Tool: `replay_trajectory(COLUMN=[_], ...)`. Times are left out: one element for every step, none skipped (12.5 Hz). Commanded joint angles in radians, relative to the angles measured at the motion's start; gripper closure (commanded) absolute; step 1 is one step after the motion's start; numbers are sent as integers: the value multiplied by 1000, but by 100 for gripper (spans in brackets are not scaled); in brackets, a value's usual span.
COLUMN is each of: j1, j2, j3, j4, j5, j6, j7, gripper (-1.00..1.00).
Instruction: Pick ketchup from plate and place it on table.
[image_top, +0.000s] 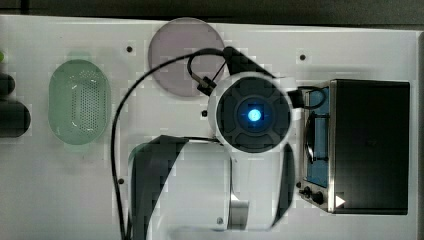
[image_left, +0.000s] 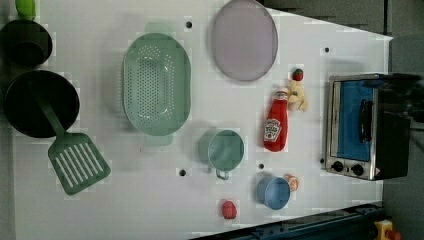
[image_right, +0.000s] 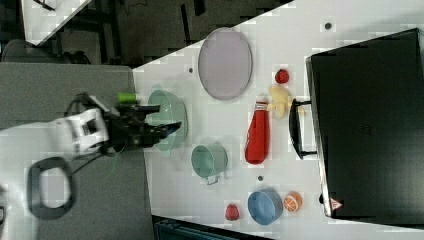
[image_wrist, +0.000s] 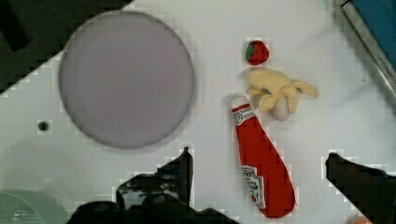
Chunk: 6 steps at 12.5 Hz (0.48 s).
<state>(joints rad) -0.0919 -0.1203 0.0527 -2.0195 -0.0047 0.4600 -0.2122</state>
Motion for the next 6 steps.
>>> replay_trajectory(j1=[3,2,2,3,2,2], j2=[17,18,19,21,22,22], j3=[-9,-9,-9,-9,-9,-10], j4=[90,130,165,200,228,246], j5=[1,1,1,1,1,0], j6=[-151,-209,-252,-289,-341,-396], j7=[123,139,149,149,149,149], gripper=[-100,-100,-100,-100,-100,-100])
